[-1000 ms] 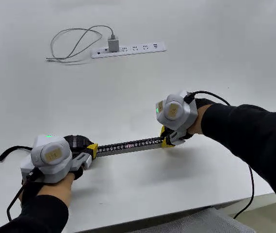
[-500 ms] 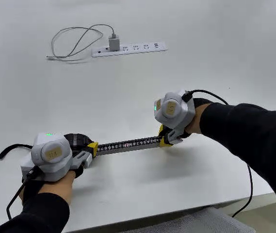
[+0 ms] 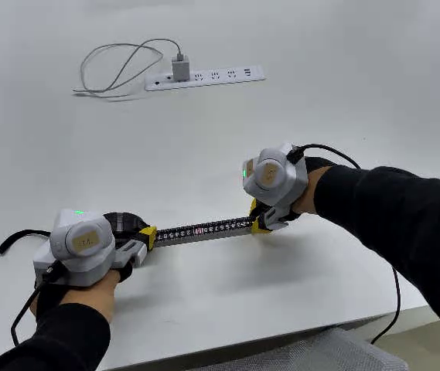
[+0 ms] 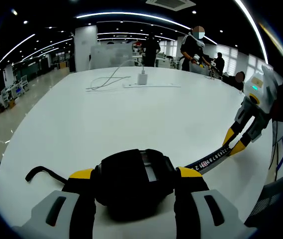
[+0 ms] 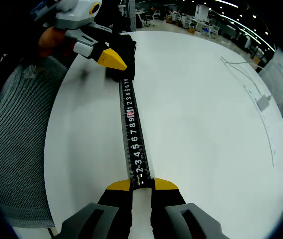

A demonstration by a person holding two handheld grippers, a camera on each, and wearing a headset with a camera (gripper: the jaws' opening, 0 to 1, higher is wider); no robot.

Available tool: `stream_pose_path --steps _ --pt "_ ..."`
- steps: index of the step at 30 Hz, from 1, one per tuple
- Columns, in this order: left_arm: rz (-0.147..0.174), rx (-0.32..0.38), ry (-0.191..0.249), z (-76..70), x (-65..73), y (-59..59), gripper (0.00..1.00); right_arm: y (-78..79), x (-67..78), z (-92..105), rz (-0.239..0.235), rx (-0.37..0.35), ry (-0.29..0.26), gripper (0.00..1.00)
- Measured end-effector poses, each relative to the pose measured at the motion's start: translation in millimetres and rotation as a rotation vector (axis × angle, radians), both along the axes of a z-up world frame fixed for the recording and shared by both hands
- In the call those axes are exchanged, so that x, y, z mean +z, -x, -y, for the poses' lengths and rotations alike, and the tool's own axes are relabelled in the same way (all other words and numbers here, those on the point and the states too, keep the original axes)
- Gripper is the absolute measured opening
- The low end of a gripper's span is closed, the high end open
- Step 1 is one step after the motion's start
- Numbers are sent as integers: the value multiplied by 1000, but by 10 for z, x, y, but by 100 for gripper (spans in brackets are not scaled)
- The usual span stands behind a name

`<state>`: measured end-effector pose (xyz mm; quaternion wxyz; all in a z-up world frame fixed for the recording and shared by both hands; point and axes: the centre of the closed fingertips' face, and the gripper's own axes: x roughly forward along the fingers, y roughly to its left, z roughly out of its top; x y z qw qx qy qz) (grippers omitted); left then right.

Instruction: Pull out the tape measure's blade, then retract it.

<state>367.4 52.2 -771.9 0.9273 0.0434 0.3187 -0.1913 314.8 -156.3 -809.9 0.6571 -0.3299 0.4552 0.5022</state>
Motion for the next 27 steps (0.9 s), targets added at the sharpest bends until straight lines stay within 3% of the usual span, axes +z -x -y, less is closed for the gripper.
stream_pose_path --steps 27 --pt "-6 -11 -1 -2 -2 -9 59 3 7 -60 10 6 -13 9"
